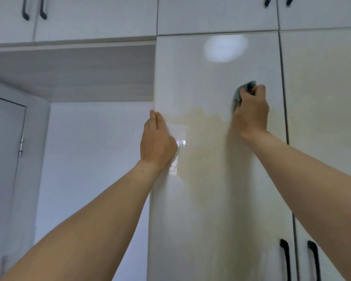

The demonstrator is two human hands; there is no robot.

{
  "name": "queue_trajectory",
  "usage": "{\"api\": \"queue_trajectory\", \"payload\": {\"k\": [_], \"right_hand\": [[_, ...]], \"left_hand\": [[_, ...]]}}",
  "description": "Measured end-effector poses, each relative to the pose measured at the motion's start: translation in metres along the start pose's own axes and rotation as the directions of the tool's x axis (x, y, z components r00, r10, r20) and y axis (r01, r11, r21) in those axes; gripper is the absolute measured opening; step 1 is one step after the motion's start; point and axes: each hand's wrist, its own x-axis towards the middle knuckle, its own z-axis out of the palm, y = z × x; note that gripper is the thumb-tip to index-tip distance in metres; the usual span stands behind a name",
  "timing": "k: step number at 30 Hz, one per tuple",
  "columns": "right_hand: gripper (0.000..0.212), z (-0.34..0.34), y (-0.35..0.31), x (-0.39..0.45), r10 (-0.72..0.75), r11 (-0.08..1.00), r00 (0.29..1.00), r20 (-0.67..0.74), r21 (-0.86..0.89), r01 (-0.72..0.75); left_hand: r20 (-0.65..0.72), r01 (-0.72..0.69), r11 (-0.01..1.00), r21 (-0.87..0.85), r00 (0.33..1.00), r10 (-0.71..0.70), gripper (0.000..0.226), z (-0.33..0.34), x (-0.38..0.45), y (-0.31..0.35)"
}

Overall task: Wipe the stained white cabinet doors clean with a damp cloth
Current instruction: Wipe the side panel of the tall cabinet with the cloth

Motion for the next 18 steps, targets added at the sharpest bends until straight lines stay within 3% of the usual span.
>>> {"api": "queue_trajectory", "payload": {"k": [3, 7, 9, 11, 13, 18], "right_hand": [[0.033, 0.030, -0.059, -0.019, -0.245, 0.969, 0.956, 0.161, 0.085, 0.234], [0.030, 0.061, -0.132, -0.019, -0.598, 0.798, 0.771, 0.219, 0.259, 0.545], [0.030, 0.071, -0.146, 0.000, -0.589, 0.805, 0.778, 0.218, 0.239, 0.543], [0.029, 0.074, -0.148, 0.011, -0.468, 0.878, 0.860, 0.201, 0.211, 0.429], [0.029, 0.075, -0.146, -0.004, -0.435, 0.892, 0.881, 0.185, 0.219, 0.395], [0.040, 0.064, -0.126, -0.073, -0.673, 0.738, 0.694, 0.255, 0.299, 0.605]], "left_hand": [[0.016, -0.050, 0.998, -0.023, 0.999, 0.050, 0.074, 0.000, -0.010, -0.014], [0.035, -0.116, 0.992, -0.057, 0.992, 0.118, 0.073, 0.003, -0.017, -0.032], [0.048, -0.146, 0.988, -0.046, 0.988, 0.148, 0.072, 0.003, -0.020, -0.040], [0.059, -0.179, 0.983, -0.035, 0.982, 0.181, 0.074, 0.002, -0.020, -0.045], [0.062, -0.169, 0.984, -0.051, 0.983, 0.172, 0.074, 0.002, -0.020, -0.048], [-0.025, -0.038, 0.992, -0.120, 0.999, 0.036, 0.064, -0.002, -0.033, -0.055]]}}
